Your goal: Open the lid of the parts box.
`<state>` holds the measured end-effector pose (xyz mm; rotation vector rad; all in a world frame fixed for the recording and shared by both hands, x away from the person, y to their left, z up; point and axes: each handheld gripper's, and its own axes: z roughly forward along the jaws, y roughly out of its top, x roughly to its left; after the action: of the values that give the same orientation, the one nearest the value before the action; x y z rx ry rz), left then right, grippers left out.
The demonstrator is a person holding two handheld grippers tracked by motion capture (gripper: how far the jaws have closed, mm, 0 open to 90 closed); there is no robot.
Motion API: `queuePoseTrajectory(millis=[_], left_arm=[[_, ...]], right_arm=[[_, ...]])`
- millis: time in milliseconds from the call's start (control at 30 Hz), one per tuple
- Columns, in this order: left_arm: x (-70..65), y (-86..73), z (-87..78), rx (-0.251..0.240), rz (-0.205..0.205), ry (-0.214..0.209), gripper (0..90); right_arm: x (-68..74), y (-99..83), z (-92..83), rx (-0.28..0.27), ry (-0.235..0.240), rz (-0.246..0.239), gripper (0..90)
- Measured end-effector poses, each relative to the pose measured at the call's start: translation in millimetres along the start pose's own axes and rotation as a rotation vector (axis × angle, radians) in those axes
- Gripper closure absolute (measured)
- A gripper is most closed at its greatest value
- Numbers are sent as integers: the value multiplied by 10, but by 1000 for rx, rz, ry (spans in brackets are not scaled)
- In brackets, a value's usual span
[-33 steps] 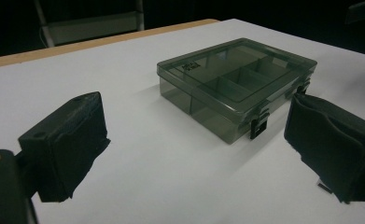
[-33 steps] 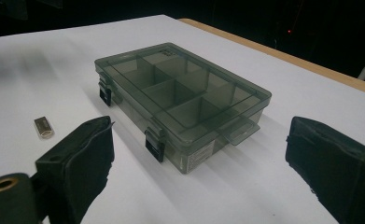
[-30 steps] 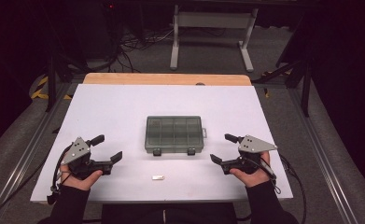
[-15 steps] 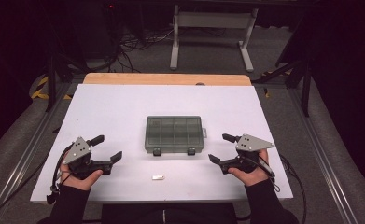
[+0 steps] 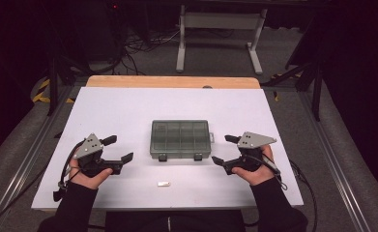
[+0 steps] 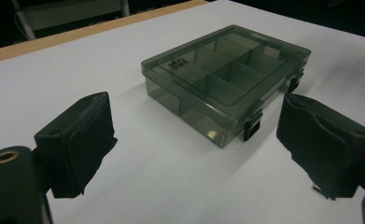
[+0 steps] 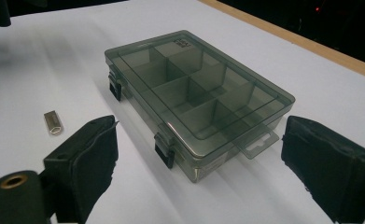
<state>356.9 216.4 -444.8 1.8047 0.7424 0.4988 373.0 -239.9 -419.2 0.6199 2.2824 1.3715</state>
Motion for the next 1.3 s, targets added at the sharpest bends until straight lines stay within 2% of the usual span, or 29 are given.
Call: queuePoseTrajectory(millis=[233, 367, 467, 600, 733, 800, 900, 1000, 1067, 1300], left_arm=[[9, 88, 140, 41, 27, -14, 123], [50, 100, 235, 55, 18, -33, 128], [46, 107, 320, 76, 35, -29, 133], [42, 101, 398, 95, 9, -49, 150], [61, 93, 437, 79, -21, -68, 155], [55, 97, 453, 77, -18, -71, 156], [53, 107, 496, 97, 25, -60, 156], [46, 93, 511, 100, 13, -77, 159], [30, 81, 515, 106, 23, -84, 164], [-10, 53, 538, 125, 38, -107, 186]], right_arm=[[-38, 41, 66, 33, 20, -5, 127], [-53, 55, 106, 48, 31, -8, 139], [-63, 70, 161, 67, 43, -9, 154], [-61, 75, 219, 81, 52, -12, 157], [-69, 66, 313, 79, 55, -7, 162], [-69, 63, 323, 85, 54, -8, 162], [-71, 56, 361, 101, 48, -9, 163], [-54, 49, 383, 99, 37, -8, 166], [-51, 27, 404, 125, 39, -11, 172], [-57, -34, 431, 167, 53, -3, 217]])
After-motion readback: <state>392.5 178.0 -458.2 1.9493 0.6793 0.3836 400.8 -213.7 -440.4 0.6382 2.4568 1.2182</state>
